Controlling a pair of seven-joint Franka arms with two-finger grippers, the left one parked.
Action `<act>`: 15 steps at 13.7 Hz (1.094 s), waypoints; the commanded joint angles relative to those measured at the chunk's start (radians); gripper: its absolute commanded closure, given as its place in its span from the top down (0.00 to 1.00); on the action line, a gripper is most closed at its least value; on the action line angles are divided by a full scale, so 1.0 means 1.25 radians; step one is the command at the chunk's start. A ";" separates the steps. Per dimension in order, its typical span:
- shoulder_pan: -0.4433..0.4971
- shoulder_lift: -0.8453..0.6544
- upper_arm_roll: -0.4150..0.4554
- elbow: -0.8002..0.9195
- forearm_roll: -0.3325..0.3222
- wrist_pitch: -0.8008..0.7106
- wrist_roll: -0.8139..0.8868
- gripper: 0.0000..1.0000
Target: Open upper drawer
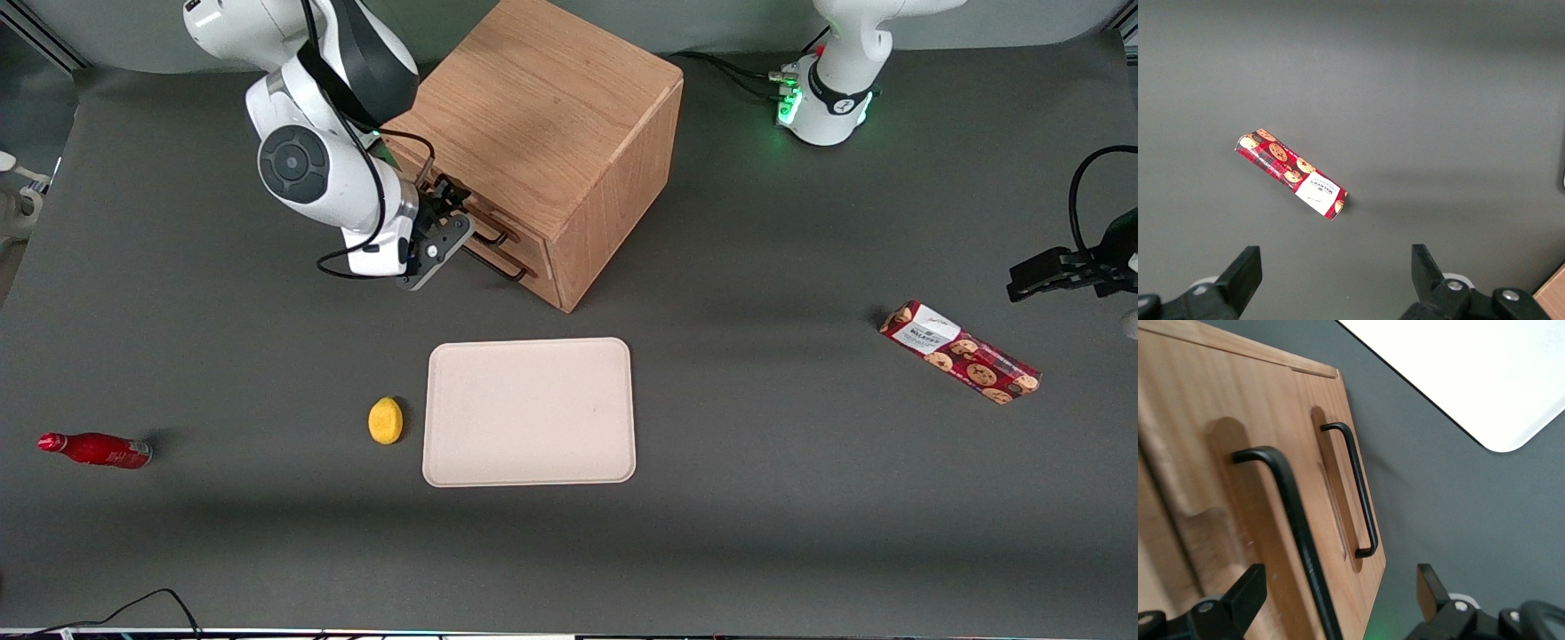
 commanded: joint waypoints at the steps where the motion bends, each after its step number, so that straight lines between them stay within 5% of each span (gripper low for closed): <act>1: -0.013 -0.014 -0.010 0.092 0.021 -0.094 -0.007 1.00; 5: -0.187 -0.045 0.014 0.173 -0.006 -0.221 0.046 1.00; 10: -0.342 -0.078 0.078 0.213 -0.204 -0.250 0.151 1.00; 15: -0.463 -0.080 0.066 0.213 -0.244 -0.251 0.148 1.00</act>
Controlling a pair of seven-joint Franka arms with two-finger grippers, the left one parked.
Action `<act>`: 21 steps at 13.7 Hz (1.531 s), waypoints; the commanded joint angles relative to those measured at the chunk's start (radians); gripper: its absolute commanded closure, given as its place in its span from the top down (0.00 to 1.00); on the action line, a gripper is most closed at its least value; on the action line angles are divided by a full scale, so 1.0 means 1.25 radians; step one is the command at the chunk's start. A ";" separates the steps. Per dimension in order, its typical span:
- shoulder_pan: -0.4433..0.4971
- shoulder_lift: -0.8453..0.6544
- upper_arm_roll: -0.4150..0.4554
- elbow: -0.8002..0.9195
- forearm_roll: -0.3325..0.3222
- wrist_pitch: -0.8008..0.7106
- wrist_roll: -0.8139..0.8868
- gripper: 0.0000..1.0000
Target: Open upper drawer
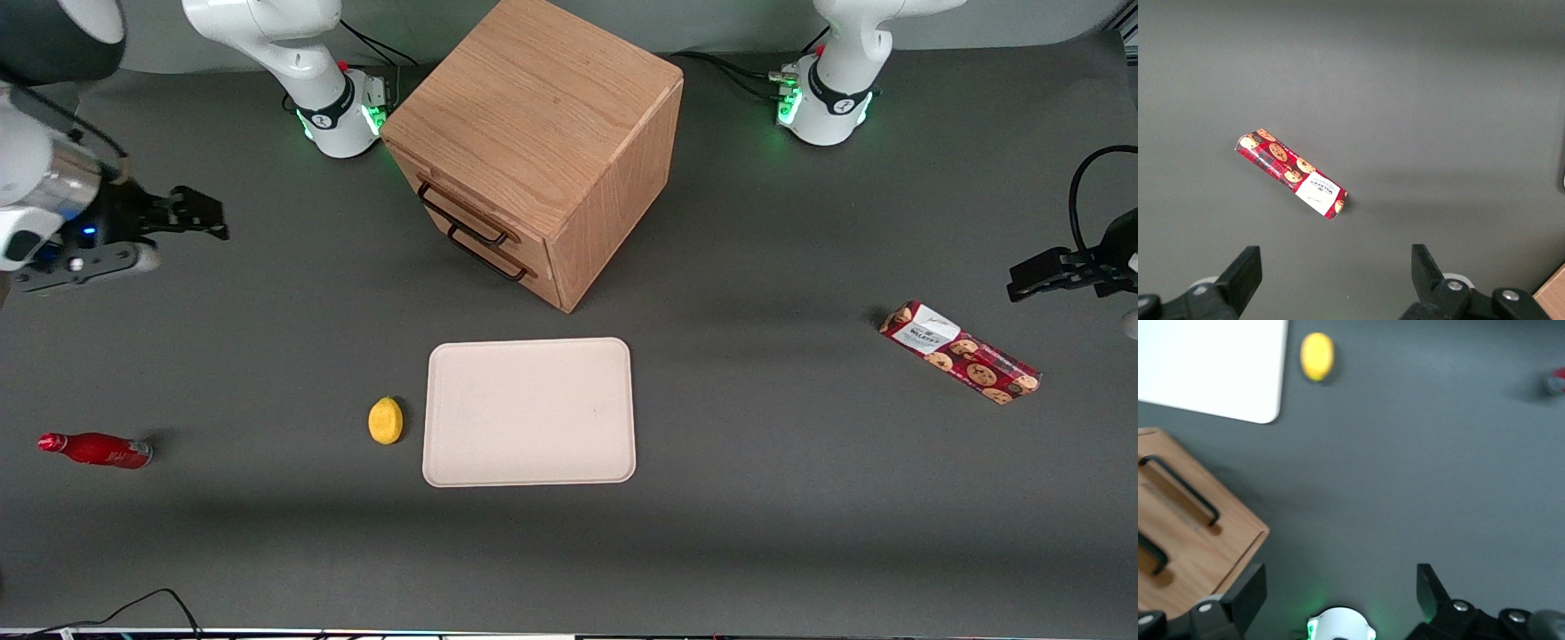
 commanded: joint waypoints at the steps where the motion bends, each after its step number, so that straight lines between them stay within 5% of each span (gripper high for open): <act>1: -0.038 0.000 0.010 0.007 -0.024 -0.010 0.021 1.00; 5: -0.003 0.000 0.009 0.026 -0.025 -0.010 0.028 1.00; 13: 0.328 0.006 -0.026 0.062 -0.011 -0.033 0.021 1.00; 21: 0.378 0.047 -0.032 0.041 0.228 -0.031 -0.058 1.00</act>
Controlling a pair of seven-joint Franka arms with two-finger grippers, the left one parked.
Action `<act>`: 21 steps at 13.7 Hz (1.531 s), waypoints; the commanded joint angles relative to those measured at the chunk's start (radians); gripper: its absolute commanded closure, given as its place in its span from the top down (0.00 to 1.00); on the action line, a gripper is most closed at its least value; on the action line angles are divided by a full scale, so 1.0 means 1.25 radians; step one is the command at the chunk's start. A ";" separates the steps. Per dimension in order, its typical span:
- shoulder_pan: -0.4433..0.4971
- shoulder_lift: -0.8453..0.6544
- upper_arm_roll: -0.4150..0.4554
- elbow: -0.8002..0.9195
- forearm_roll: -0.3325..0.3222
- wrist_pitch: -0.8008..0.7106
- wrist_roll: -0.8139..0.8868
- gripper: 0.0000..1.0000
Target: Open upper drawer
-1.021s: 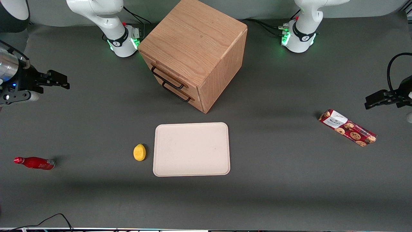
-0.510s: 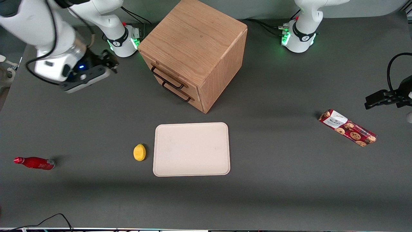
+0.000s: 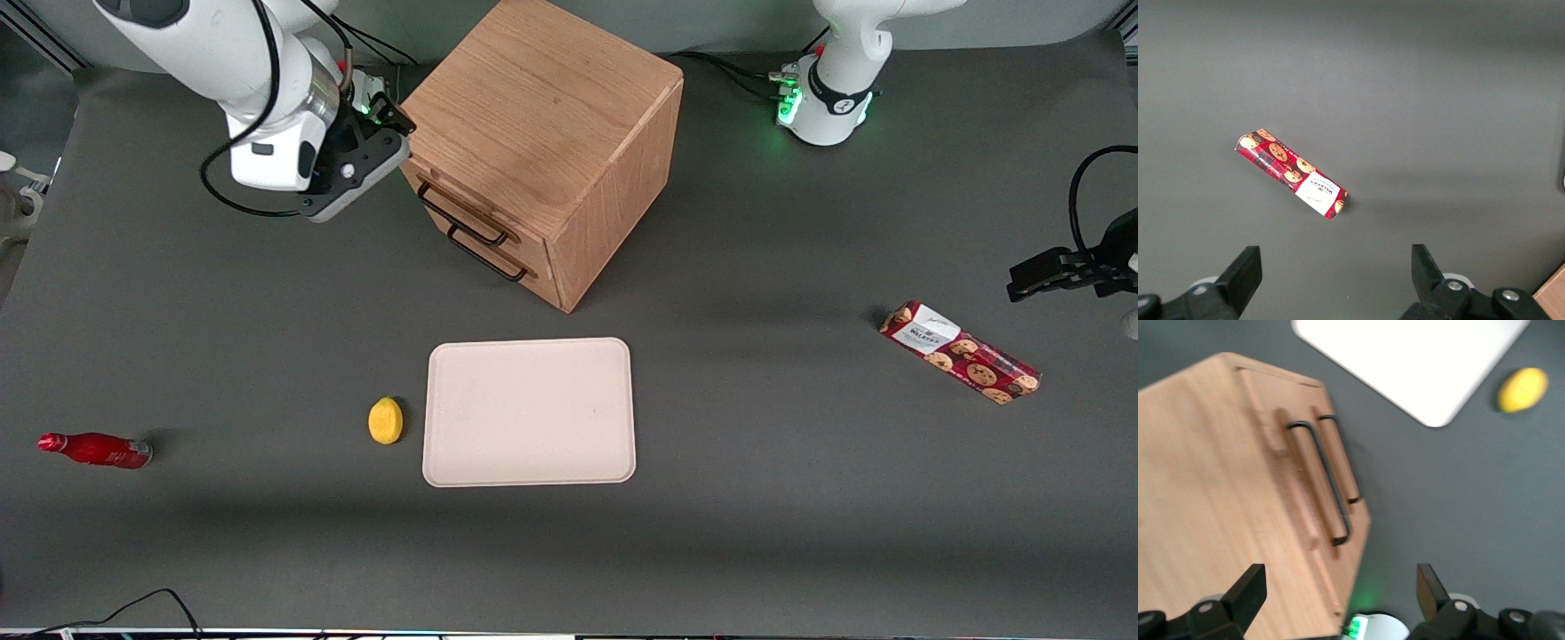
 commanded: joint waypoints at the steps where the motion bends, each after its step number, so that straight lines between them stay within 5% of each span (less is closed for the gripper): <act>1: 0.007 0.024 -0.018 -0.002 0.064 -0.006 -0.053 1.00; 10: 0.008 0.036 0.003 -0.218 0.059 0.236 -0.112 1.00; 21: 0.008 0.040 0.030 -0.317 0.058 0.340 -0.145 1.00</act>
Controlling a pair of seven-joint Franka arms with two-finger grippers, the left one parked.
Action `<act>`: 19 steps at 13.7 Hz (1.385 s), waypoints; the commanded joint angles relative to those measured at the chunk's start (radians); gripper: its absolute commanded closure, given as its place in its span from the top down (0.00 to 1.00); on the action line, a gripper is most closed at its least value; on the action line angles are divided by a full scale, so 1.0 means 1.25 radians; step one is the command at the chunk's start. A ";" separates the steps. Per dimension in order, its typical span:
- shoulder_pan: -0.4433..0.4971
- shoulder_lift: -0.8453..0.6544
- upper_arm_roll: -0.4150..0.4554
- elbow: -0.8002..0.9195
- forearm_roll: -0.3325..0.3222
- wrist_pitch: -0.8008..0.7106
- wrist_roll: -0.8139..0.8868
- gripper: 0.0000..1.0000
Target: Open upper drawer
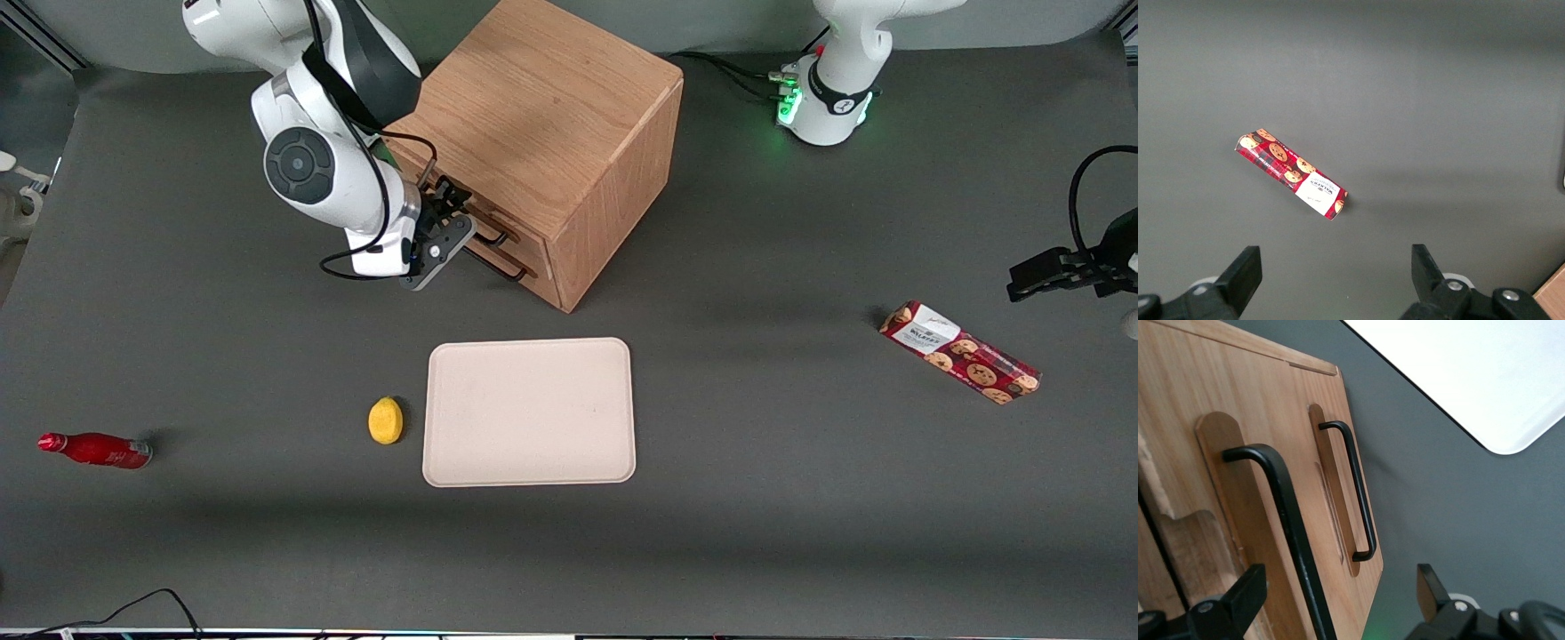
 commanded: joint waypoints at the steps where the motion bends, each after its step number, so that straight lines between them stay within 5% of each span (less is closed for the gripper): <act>1: 0.003 -0.011 0.002 -0.034 0.016 0.039 -0.020 1.00; 19: -0.055 0.070 -0.011 0.005 0.008 0.065 -0.201 1.00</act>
